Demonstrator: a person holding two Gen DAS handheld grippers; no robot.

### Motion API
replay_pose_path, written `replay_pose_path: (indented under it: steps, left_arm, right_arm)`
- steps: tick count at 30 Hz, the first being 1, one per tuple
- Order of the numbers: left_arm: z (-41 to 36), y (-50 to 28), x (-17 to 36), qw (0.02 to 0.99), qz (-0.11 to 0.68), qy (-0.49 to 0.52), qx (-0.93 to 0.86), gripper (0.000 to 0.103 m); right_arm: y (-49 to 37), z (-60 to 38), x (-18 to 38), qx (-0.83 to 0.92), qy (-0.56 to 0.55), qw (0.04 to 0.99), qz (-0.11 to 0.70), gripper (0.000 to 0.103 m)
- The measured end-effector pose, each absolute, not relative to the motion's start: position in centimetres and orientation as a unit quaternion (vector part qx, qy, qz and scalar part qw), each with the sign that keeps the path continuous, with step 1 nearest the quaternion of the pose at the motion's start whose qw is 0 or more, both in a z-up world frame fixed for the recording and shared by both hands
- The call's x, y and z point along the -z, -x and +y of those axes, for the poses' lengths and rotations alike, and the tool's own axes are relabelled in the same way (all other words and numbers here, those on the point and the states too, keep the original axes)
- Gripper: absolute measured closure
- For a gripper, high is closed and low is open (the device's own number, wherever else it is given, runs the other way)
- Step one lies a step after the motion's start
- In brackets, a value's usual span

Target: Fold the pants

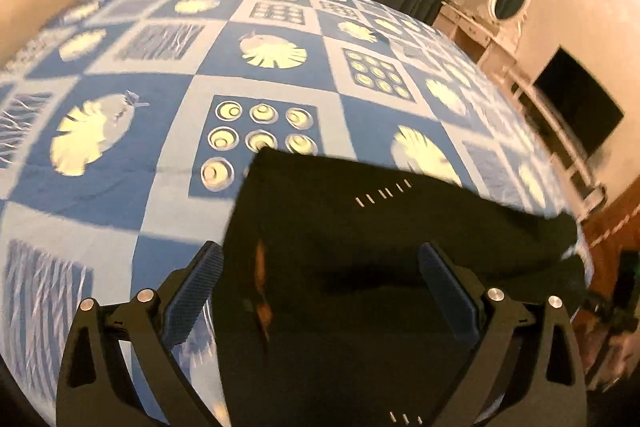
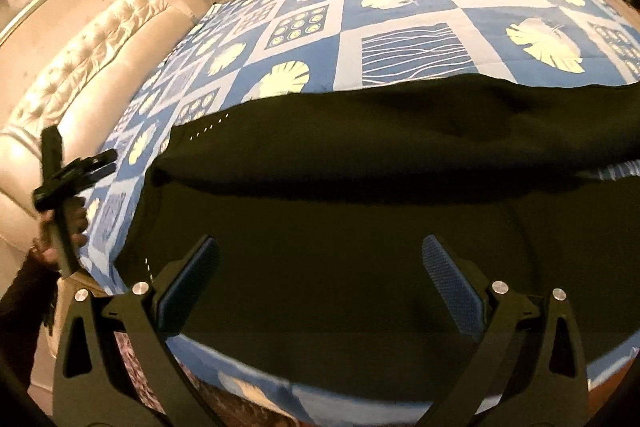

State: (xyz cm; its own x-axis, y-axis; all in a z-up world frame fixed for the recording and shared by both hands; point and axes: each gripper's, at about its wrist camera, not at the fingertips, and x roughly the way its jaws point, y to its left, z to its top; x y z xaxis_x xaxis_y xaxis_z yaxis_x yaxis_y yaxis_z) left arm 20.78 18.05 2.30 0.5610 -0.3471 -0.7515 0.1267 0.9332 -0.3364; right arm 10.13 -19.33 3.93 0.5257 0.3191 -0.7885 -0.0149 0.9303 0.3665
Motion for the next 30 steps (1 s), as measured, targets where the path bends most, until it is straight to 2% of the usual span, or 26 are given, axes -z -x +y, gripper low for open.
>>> replay_pose_path:
  steps: [8,17,25,30]
  left_arm:
    - [19.5,-28.8,2.2,0.856,0.470,0.138,0.165,0.005]
    - [18.4,-32.2,4.9,0.829,0.481,0.154,0.241,0.005]
    - [18.3,-32.5,5.3,0.815,0.489,0.108,0.293,0.005]
    - [18.8,-33.4,5.3,0.820,0.481,0.152,0.268,0.006]
  right_arm:
    - [-14.7,-18.8,-1.5,-0.109,-0.170,0.844,0.497,0.002]
    - [-17.9,-18.6,0.3,-0.159,-0.201,0.819,0.513,0.002]
    - [-20.3,-19.6,-3.0,-0.226,-0.213,0.820,0.481,0.002]
    - [-23.3,-20.0,-4.9,-0.255,-0.207,0.823,0.464,0.002]
